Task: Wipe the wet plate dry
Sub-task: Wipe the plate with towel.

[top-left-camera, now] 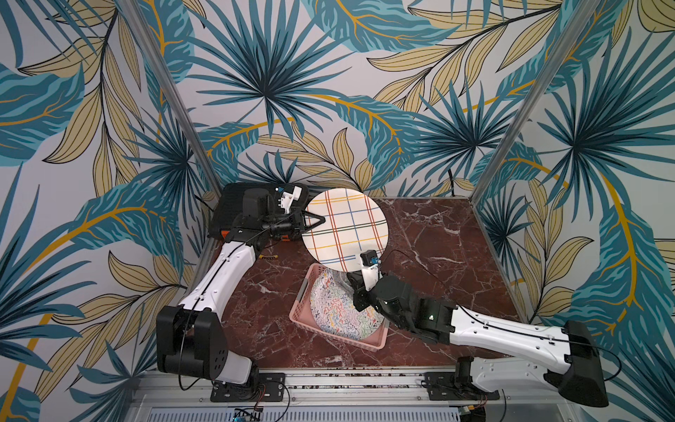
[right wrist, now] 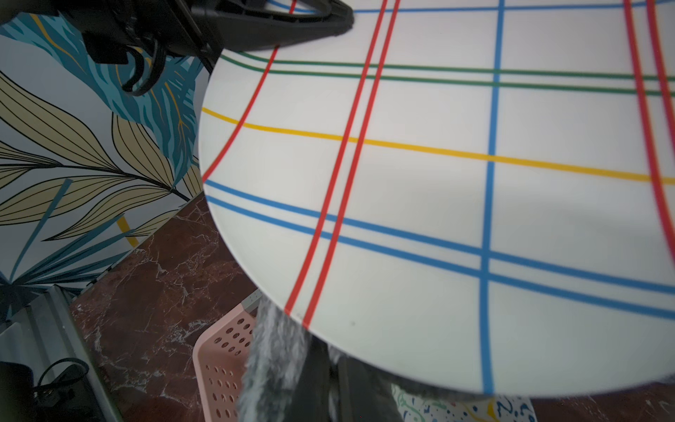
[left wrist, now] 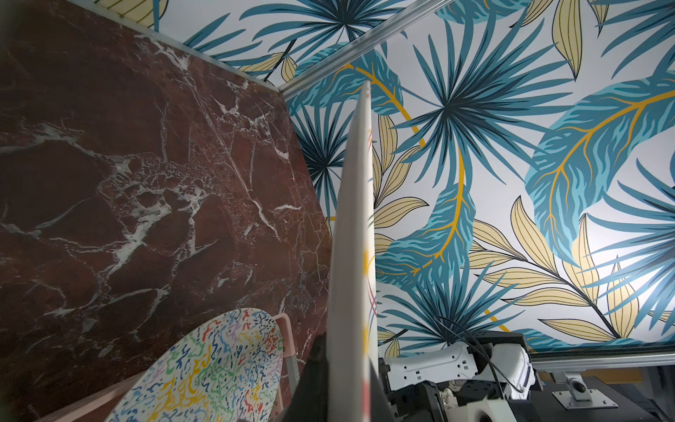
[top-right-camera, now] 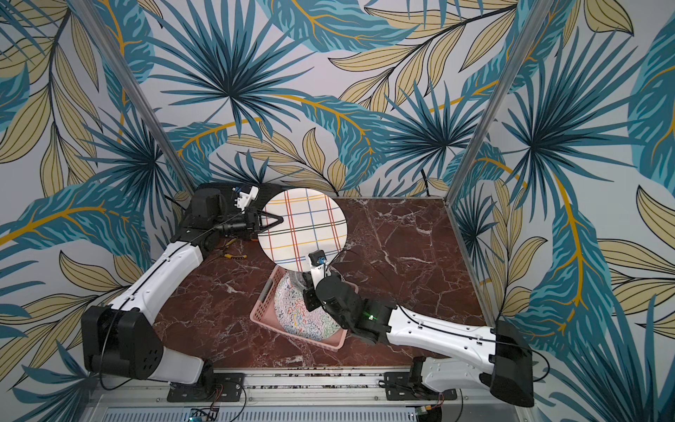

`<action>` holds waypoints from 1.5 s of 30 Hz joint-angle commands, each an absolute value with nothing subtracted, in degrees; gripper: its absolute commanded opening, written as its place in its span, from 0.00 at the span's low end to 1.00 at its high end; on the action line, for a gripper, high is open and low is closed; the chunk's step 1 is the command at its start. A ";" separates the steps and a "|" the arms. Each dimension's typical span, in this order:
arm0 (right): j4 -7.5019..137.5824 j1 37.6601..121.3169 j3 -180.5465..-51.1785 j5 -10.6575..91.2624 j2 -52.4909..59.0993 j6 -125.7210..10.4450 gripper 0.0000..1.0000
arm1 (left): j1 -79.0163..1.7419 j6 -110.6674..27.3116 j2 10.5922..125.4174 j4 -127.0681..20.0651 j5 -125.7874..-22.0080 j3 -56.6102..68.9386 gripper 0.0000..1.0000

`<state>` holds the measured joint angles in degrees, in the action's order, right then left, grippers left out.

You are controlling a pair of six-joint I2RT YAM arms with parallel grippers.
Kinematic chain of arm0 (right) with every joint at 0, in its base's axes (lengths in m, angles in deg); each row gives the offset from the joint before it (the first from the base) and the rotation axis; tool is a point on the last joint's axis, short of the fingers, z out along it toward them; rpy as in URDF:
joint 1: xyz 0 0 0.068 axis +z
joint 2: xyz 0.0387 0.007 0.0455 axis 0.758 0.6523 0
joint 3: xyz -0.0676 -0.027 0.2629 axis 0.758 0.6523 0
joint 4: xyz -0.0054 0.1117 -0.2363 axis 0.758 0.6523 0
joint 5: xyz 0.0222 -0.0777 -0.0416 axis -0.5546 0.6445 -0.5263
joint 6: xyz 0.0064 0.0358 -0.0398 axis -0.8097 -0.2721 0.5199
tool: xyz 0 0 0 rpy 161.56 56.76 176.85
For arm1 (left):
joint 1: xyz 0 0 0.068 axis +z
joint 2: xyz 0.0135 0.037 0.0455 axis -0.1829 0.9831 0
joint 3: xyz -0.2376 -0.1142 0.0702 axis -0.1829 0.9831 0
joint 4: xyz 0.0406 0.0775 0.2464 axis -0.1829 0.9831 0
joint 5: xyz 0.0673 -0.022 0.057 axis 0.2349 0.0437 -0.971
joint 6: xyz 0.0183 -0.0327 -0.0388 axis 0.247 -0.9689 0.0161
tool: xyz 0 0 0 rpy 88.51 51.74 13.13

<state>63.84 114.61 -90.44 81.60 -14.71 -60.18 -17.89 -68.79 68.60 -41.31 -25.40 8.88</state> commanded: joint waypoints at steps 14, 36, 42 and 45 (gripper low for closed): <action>43.51 117.66 -106.99 99.81 -1.17 -54.49 0.00 | -18.29 -64.27 69.13 -42.23 -26.93 11.03 0.00; 47.68 115.29 -125.10 103.01 10.84 -56.95 0.00 | -18.27 -63.02 67.86 -41.79 -28.43 12.11 0.00; 51.52 115.30 -112.86 105.64 0.56 -64.86 0.00 | -18.24 -62.47 68.33 -41.07 -27.90 10.82 0.00; 57.47 115.31 -107.09 107.86 -5.40 -69.33 0.00 | -18.24 -62.11 68.32 -40.83 -28.01 10.22 0.00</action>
